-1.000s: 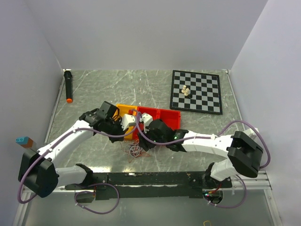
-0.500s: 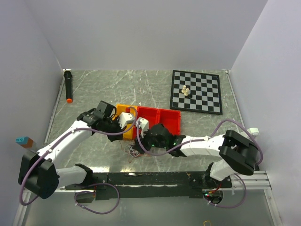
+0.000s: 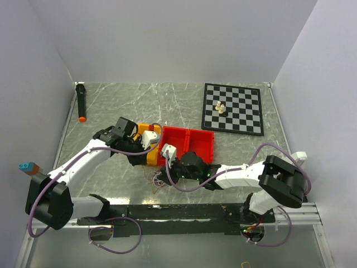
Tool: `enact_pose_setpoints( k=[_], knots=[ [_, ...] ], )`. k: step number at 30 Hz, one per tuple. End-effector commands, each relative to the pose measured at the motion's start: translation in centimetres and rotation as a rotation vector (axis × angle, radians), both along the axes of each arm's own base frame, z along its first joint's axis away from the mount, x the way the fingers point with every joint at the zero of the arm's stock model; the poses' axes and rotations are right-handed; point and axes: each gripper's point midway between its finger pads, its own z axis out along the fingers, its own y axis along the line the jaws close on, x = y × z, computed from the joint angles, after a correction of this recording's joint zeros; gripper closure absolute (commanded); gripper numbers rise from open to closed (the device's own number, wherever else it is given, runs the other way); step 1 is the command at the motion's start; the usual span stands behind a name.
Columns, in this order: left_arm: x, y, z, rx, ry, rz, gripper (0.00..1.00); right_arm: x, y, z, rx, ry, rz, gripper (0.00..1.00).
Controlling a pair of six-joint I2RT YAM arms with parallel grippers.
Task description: Untangle the cables
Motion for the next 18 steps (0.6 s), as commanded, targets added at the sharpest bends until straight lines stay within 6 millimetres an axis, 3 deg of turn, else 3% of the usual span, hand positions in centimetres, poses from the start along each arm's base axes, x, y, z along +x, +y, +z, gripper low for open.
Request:
enact_pose_setpoints(
  k=[1, 8, 13, 18],
  knots=[
    [0.3, -0.9, 2.0, -0.057, -0.018, -0.014, 0.99, 2.1, 0.6, 1.8, 0.041, -0.089, -0.075, 0.56],
    [-0.1, -0.8, 2.0, -0.056, -0.003, -0.025, 0.99, 3.2, 0.6, 1.3, 0.005, -0.122, -0.109, 0.62],
    [-0.2, -0.7, 1.9, -0.051, -0.008, -0.025, 0.99, 3.4, 0.6, 0.5, -0.042, -0.158, -0.12, 0.51],
    [-0.1, -0.5, 1.8, -0.041, -0.012, -0.022, 0.99, 2.7, 1.0, -0.1, -0.065, -0.162, -0.088, 0.48]
  ],
)
